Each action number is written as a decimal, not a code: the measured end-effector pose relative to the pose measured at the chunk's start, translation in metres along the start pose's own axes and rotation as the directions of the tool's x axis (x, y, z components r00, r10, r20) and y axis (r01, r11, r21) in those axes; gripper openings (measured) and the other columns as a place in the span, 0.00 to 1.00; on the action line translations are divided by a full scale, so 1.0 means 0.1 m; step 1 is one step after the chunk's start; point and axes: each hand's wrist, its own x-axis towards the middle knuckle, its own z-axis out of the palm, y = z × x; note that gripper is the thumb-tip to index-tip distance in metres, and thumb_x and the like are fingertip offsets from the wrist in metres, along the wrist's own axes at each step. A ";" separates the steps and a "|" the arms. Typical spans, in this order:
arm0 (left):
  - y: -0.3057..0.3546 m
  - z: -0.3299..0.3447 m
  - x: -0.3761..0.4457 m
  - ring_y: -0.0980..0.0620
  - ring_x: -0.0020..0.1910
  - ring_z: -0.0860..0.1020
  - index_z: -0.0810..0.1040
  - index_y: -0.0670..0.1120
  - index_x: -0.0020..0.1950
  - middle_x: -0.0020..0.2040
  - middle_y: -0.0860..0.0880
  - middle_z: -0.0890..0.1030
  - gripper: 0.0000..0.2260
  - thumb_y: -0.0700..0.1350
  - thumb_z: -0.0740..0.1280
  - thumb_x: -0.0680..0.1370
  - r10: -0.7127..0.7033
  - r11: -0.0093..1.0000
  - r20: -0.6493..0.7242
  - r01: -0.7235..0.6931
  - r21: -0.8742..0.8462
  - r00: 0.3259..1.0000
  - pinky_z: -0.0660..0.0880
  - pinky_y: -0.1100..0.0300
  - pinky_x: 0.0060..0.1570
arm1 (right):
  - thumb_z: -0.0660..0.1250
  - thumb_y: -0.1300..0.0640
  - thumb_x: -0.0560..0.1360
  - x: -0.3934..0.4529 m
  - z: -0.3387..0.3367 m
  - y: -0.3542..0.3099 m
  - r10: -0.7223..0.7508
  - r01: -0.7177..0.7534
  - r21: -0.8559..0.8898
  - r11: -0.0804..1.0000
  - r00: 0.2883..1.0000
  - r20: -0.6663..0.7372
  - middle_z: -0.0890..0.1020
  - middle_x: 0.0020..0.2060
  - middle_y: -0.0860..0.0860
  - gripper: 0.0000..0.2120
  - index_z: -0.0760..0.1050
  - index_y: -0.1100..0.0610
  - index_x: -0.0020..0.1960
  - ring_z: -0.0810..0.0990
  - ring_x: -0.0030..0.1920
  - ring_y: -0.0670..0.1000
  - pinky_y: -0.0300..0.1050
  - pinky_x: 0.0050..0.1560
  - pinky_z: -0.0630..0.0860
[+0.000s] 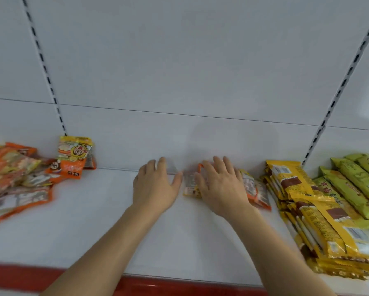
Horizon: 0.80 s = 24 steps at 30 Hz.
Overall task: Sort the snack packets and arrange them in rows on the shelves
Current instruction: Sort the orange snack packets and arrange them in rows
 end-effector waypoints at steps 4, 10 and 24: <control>-0.57 -0.24 -0.10 0.40 0.77 0.63 0.63 0.45 0.80 0.78 0.42 0.67 0.30 0.60 0.60 0.83 -0.050 0.996 -0.128 0.059 0.071 0.990 0.65 0.46 0.74 | 0.47 0.38 0.83 -0.03 0.15 -0.61 -0.134 0.134 -0.001 0.991 0.991 0.027 0.57 0.80 0.52 0.28 0.57 0.48 0.79 0.47 0.81 0.57 0.58 0.78 0.49; -1.51 -0.65 -0.18 0.38 0.74 0.66 0.64 0.42 0.79 0.75 0.39 0.68 0.27 0.54 0.61 0.83 -0.099 0.987 -0.197 0.122 0.107 0.975 0.66 0.44 0.71 | 0.54 0.41 0.83 0.07 0.40 -1.52 -0.224 0.220 0.080 0.972 0.973 0.048 0.67 0.76 0.52 0.28 0.59 0.53 0.79 0.55 0.79 0.57 0.54 0.77 0.56; -2.67 -0.93 0.04 0.41 0.78 0.63 0.60 0.44 0.81 0.78 0.43 0.67 0.24 0.50 0.56 0.86 0.104 0.991 0.059 -0.109 0.080 0.993 0.62 0.48 0.76 | 0.68 0.45 0.78 0.65 0.96 -3.13 0.190 -0.269 0.627 0.731 0.963 0.192 0.81 0.59 0.56 0.29 0.66 0.60 0.71 0.78 0.61 0.59 0.47 0.52 0.71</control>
